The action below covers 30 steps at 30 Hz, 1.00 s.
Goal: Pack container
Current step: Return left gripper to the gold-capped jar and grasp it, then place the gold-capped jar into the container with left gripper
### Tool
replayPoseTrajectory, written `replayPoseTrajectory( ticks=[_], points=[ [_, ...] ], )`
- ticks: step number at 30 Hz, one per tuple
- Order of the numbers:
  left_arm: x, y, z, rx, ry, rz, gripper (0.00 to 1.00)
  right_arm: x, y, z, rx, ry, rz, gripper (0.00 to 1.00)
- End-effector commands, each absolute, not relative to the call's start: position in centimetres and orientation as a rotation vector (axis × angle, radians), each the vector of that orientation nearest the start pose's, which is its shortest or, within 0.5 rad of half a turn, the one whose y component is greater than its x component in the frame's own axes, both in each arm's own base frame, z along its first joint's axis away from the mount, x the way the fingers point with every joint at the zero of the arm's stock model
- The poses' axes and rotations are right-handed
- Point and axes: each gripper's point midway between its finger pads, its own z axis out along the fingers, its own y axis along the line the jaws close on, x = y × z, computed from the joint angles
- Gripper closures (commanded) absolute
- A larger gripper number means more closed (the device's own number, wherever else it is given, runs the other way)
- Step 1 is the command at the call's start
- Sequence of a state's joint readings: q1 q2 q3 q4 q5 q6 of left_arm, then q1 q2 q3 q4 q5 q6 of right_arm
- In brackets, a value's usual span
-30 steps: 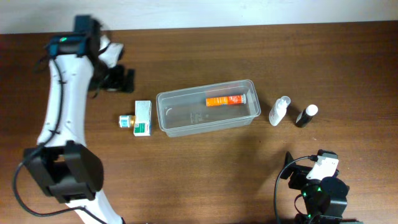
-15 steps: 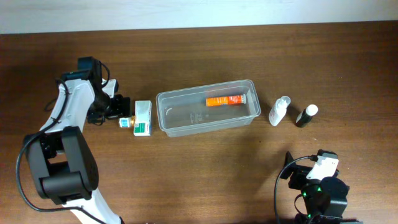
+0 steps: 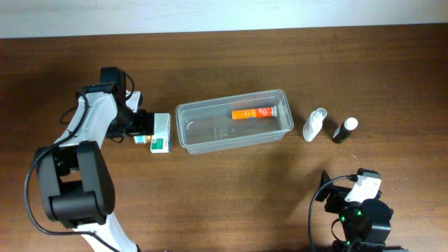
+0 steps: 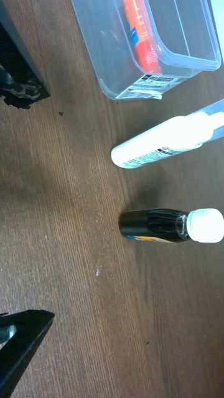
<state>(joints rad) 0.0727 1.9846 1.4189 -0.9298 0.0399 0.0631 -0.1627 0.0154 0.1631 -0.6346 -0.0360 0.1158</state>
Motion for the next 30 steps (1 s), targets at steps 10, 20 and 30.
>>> replayPoseTrajectory(
  ticks=[10, 20, 30],
  points=[
    [37.4, 2.7, -0.3, 0.007, 3.142, 0.006, 0.36, 20.6, -2.5, 9.8, 0.247, 2.035, 0.019, 0.02],
    [37.3, 2.3, 2.6, 0.017, 3.171, -0.015, 0.51, 20.6, -2.5, 9.8, 0.248, 2.035, 0.018, 0.02],
    [41.5, -9.9, 20.2, 0.334, 2.782, -0.233, 0.52, 20.6, -2.5, 9.8, 0.247, 2.035, 0.018, 0.02]
  ],
)
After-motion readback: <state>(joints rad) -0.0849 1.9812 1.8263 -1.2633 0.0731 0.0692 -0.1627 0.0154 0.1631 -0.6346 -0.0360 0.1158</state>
